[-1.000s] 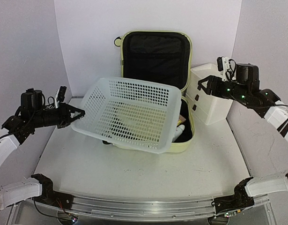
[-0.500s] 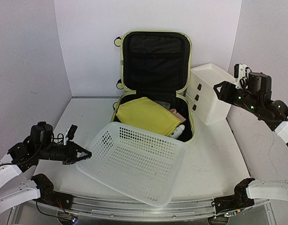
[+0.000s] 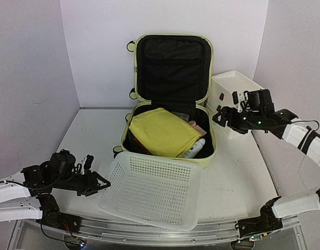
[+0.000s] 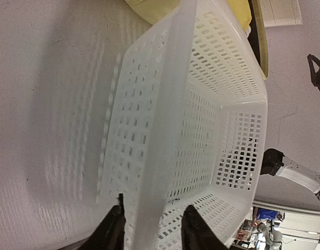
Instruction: Open, take out, and arrange the luggage
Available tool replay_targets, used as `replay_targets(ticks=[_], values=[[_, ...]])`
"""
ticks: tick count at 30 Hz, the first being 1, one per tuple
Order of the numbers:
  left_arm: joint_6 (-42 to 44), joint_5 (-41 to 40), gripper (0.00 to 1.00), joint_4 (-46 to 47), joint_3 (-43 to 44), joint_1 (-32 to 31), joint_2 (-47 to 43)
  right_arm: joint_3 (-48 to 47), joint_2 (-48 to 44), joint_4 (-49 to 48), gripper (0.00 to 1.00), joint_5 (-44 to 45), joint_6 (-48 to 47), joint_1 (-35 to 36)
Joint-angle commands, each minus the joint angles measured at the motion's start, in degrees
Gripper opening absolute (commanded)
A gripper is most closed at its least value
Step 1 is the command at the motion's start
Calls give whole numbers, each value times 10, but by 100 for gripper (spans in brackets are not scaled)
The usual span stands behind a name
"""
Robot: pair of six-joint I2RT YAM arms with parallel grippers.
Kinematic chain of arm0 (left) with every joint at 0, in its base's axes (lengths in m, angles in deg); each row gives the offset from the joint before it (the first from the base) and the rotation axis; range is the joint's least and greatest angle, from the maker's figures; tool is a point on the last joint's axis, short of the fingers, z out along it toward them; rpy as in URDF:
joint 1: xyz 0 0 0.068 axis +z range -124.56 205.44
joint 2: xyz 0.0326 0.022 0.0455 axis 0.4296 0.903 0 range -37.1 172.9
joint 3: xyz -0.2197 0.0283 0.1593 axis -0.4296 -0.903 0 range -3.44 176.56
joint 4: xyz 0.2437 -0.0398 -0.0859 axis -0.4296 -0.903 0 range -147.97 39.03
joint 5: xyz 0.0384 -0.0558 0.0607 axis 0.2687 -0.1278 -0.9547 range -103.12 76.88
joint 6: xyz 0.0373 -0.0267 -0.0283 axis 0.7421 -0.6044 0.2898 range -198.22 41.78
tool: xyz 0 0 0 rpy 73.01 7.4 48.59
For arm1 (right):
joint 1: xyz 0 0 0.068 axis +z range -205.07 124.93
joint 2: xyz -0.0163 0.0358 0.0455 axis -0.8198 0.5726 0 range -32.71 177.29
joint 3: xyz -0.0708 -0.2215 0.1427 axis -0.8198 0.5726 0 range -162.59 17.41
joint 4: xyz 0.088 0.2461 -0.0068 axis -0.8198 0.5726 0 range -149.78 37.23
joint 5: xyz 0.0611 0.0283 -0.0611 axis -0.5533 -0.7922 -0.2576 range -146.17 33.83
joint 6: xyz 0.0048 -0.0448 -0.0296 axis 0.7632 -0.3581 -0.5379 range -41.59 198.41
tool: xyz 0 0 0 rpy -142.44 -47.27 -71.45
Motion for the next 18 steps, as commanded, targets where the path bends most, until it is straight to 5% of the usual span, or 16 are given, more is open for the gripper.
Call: replay_targets(ticks=[1,4,6,11,14,18], values=[[-31,-60,74,94,30,-46,104,-15,67,67,87,-148,8,-1],[-4,-71,93,91,63,-71,162,24,57,75,90,-171,13,-1],[6,-76,94,89,76,-75,183,51,45,83,89,-182,15,0],[34,-78,70,89,112,-77,223,103,10,106,84,-212,21,39],[28,-83,69,89,132,-85,254,124,4,115,83,-196,39,93],[8,-130,66,94,155,-129,296,154,6,103,69,-181,64,133]])
